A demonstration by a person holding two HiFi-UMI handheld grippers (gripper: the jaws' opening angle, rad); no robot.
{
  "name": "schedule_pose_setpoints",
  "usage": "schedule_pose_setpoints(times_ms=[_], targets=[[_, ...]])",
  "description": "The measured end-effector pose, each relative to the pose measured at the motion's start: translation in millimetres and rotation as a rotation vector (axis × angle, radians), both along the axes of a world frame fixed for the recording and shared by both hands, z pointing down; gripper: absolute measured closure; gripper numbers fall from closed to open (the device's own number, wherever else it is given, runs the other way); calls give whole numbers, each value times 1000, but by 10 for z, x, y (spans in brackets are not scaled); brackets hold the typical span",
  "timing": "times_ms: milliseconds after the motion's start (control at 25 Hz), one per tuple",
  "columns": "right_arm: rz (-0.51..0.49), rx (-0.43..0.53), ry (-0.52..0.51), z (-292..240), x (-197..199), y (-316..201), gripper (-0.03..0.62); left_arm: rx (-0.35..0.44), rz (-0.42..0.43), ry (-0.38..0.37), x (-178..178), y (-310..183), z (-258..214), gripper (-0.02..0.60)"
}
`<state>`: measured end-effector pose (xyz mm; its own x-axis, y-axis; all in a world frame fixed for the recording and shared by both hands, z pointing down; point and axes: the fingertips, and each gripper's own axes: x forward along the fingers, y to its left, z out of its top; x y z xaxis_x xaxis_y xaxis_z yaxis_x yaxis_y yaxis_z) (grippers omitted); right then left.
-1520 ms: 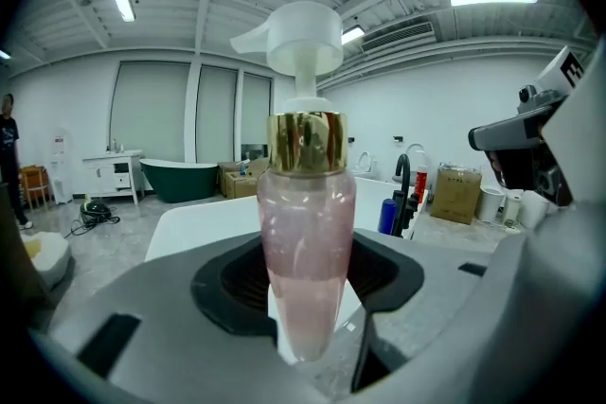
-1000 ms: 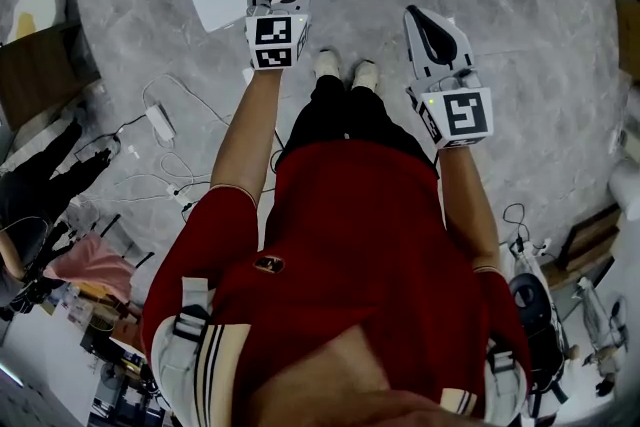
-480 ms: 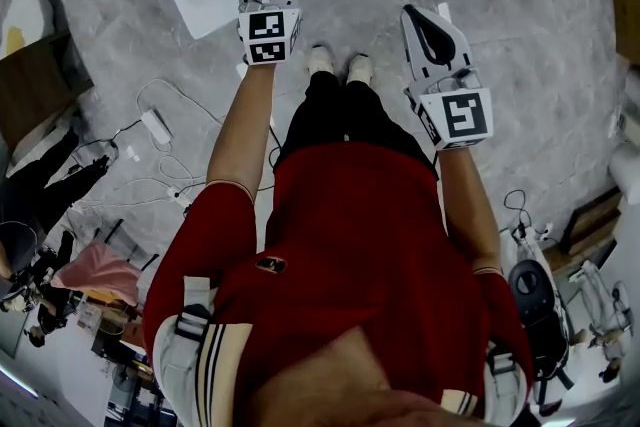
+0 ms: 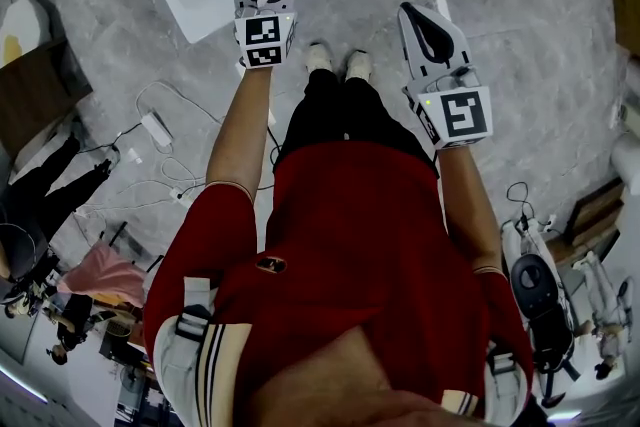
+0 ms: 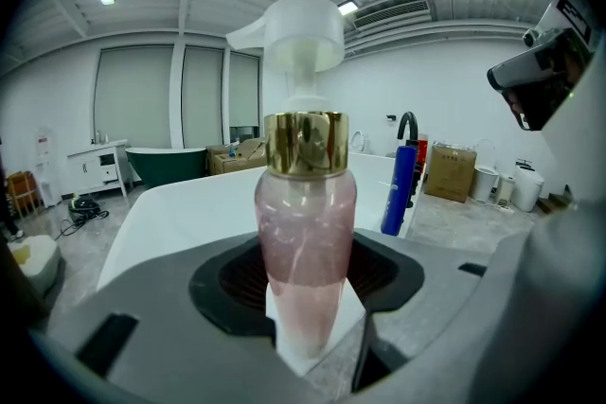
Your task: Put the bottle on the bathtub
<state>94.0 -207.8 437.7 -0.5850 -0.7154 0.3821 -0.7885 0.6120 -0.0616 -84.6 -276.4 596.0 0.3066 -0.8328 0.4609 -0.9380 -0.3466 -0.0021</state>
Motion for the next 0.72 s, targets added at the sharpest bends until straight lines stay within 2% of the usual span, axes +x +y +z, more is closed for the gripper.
schedule_pose_setpoints(times_ms=[240,440,720], targets=[[-2,-7,5,27,-25,12,594,9,17,1,33,27,4,356],[-16,-2,-3,12,-91,4,594,5,17,15,11,46,-8,310],[-32,4,-10,-30,-170,11,594,23,33,20,21,114,-140,304]])
